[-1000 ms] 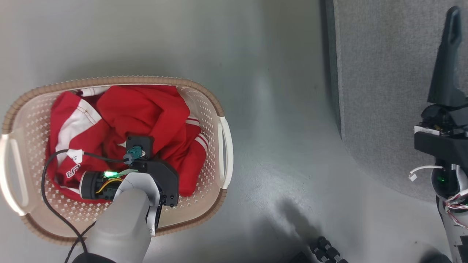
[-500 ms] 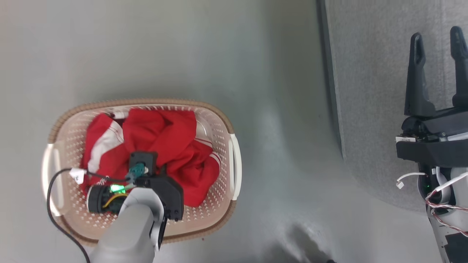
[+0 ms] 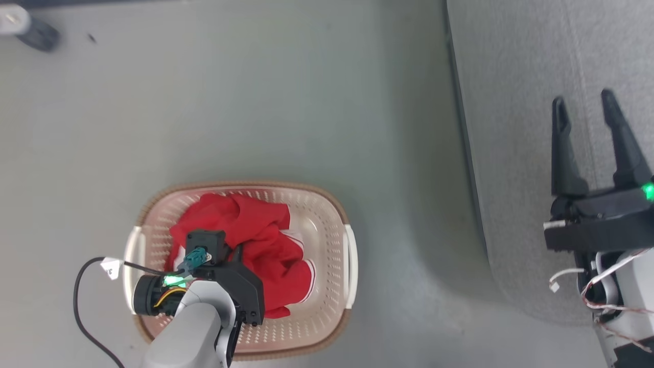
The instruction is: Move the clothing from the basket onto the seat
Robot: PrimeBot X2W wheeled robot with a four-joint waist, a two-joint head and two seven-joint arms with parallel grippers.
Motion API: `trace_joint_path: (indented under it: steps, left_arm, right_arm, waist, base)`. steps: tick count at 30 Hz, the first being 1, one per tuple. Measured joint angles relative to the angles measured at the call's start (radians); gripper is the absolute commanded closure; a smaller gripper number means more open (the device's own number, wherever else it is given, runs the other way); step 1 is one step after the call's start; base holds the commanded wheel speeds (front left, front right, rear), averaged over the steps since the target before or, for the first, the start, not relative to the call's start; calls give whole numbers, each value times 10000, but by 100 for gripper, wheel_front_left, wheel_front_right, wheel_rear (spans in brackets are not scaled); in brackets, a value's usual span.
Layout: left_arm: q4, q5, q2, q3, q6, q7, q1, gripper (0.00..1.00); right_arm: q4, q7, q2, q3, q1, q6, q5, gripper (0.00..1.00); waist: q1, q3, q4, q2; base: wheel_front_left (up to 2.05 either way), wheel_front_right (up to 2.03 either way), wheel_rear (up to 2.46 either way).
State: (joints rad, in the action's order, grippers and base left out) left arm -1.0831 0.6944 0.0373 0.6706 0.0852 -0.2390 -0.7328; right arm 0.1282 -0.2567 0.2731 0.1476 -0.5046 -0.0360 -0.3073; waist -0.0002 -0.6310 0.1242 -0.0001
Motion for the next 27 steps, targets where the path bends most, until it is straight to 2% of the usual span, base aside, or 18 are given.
trace_joint_path:
  steps: [12,22,27]
  left_arm:
    - [412,88,111,-616,-61,-100,338,100]
    - [2057,-100,765,-1177,-81,-100,903,100]
    - [3170,-397,978,-1170,-305,-102,1240,100]
  right_arm:
    - [763,0,-84,48,1082,-38,0,0]
    - [1294,2,-368,274,1969,-71,0,0]
    - [1379,2,-485,479,2361,-82,0,0]
  waist:
    - [1,1789,-566,0]
    - [0,3315,-923,0]
    - [0,4043,-1032,-1]
  base:
    - [0,0,0]
    - [0,0,0]
    - [0,0,0]
